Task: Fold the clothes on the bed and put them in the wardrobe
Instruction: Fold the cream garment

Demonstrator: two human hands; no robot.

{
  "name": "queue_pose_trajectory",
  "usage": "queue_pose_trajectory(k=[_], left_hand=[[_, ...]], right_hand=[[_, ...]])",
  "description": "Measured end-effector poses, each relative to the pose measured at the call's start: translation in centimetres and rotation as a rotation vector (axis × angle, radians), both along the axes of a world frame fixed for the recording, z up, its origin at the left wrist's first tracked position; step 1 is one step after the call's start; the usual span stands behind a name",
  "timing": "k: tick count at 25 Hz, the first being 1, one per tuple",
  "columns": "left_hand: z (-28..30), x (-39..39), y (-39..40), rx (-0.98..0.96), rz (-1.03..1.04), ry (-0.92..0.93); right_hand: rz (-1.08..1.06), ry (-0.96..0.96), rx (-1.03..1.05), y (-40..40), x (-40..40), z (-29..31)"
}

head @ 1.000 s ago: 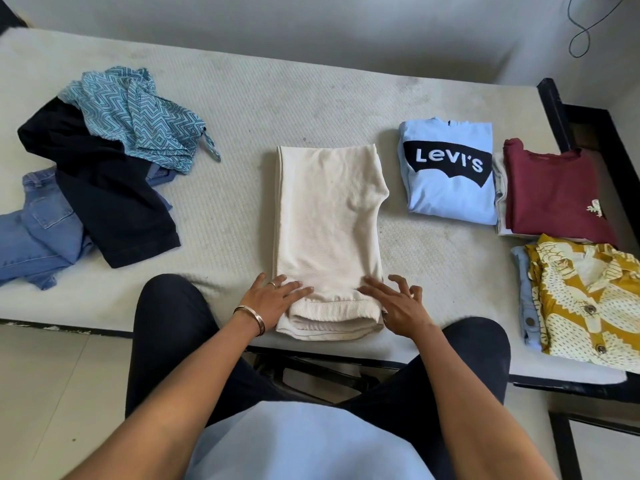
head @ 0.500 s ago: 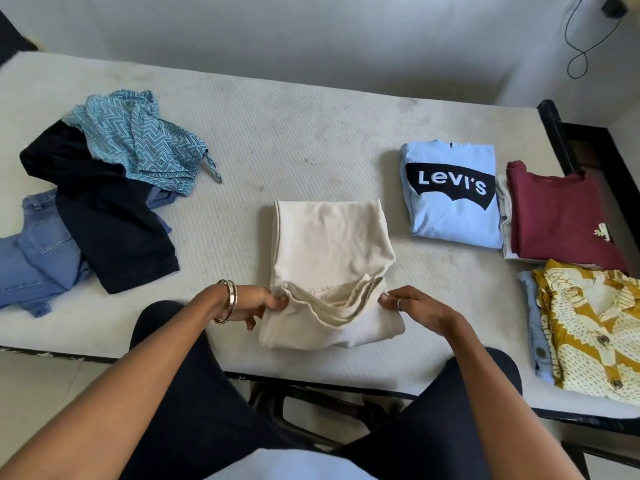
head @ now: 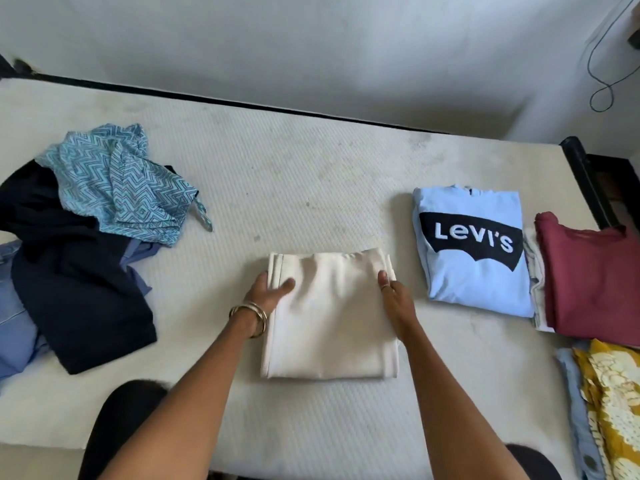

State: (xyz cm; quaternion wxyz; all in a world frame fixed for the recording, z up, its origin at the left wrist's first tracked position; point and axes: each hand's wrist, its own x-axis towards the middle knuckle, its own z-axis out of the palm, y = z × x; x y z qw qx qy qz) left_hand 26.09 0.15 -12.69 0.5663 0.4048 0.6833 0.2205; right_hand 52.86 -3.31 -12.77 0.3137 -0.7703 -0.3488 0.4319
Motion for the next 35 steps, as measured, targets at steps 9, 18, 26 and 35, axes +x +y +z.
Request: queue_pose_trajectory(k=[9,18,26,35], left_hand=[[-1.4,2.3,-1.2,0.330,0.045,0.622],[-1.2,1.9,-3.5,-0.083,0.261,-0.058],[2.6,8.7,-8.7,-0.217,0.034,-0.600],[2.1,24.1,-16.3,-0.208,-0.339,-0.109]], right_hand=[[-0.047,-0.333,0.142,-2.9,-1.5,-2.0],[-0.122,0.035,-0.089,-3.3,-0.7,-0.6],[-0.090,0.335,0.150,-12.0,8.1,8.4],[-0.275,-0.369,-0.322,-21.5,22.2,3.9]])
